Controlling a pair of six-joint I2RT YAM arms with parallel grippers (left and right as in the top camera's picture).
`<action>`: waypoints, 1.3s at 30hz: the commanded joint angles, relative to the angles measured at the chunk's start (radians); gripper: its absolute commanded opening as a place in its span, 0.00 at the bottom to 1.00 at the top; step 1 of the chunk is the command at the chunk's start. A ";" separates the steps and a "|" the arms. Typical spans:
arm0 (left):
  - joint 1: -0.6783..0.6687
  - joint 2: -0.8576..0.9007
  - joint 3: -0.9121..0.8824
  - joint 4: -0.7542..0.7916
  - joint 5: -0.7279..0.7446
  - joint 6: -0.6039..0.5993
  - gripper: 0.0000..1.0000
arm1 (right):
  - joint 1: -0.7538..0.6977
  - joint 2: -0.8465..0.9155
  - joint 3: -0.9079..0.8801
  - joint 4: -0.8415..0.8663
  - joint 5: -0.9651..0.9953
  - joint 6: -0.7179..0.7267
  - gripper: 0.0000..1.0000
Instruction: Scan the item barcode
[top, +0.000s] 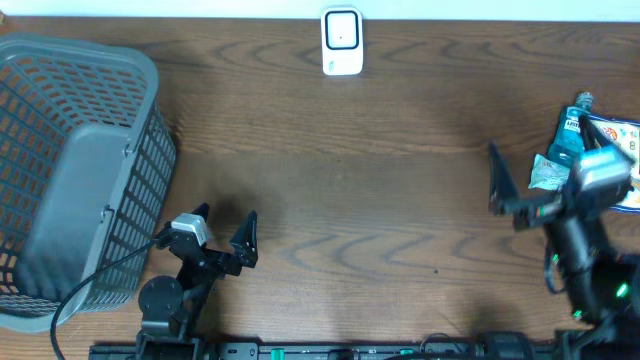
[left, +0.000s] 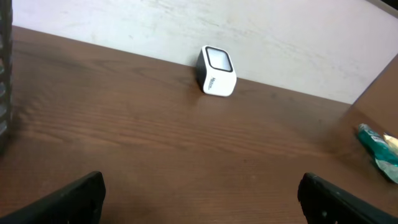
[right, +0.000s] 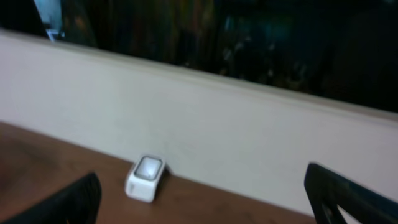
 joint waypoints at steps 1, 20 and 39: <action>-0.004 -0.005 -0.027 -0.014 0.006 -0.001 0.99 | -0.034 -0.140 -0.186 0.076 -0.004 -0.010 0.99; -0.004 -0.005 -0.027 -0.014 0.006 -0.001 0.99 | -0.103 -0.517 -0.758 0.423 -0.005 0.118 0.99; -0.004 -0.005 -0.027 -0.014 0.006 -0.001 0.99 | -0.157 -0.518 -0.848 0.150 0.005 0.162 0.99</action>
